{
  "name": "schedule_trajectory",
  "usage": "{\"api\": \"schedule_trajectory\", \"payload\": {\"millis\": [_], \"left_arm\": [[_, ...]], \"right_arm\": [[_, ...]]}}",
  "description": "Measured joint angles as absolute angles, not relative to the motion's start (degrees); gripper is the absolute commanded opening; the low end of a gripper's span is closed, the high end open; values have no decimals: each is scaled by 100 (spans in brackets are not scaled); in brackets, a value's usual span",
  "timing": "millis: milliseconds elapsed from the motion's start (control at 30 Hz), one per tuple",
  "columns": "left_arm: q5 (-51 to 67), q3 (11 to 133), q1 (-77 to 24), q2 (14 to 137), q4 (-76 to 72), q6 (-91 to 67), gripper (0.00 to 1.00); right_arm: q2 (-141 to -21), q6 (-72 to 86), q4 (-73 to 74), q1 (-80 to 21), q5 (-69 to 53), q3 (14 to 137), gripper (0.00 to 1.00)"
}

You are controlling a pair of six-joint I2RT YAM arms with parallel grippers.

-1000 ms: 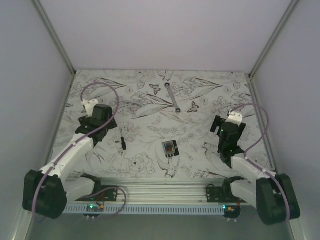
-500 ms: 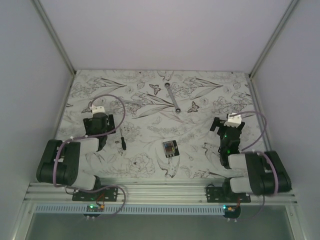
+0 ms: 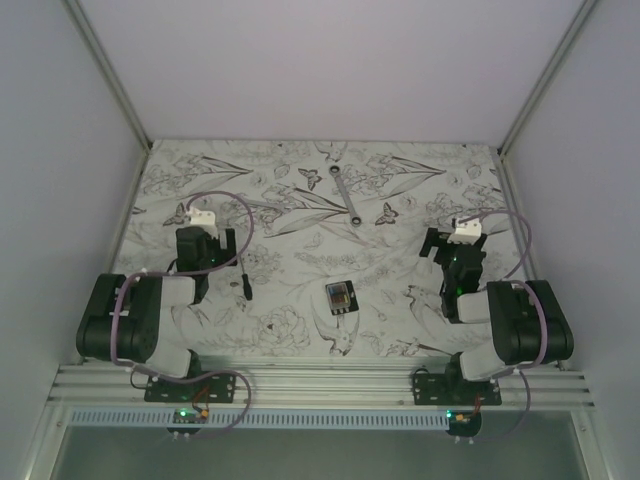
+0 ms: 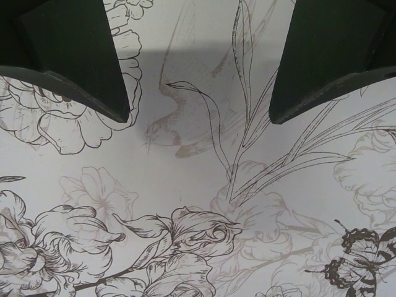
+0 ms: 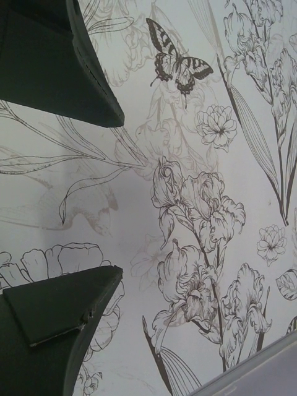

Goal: Snap on the fuse box
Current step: Reset both arms

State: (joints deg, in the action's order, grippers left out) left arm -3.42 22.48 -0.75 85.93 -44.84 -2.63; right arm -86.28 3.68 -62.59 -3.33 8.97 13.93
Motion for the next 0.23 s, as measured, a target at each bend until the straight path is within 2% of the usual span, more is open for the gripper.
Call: {"api": "schedule_trajectory", "payload": {"millis": [233], "left_arm": [[-261, 2248, -75, 8593, -4517, -226, 100]], "right_arm": [[-8628, 366, -6259, -333, 838, 1393, 100]]}}
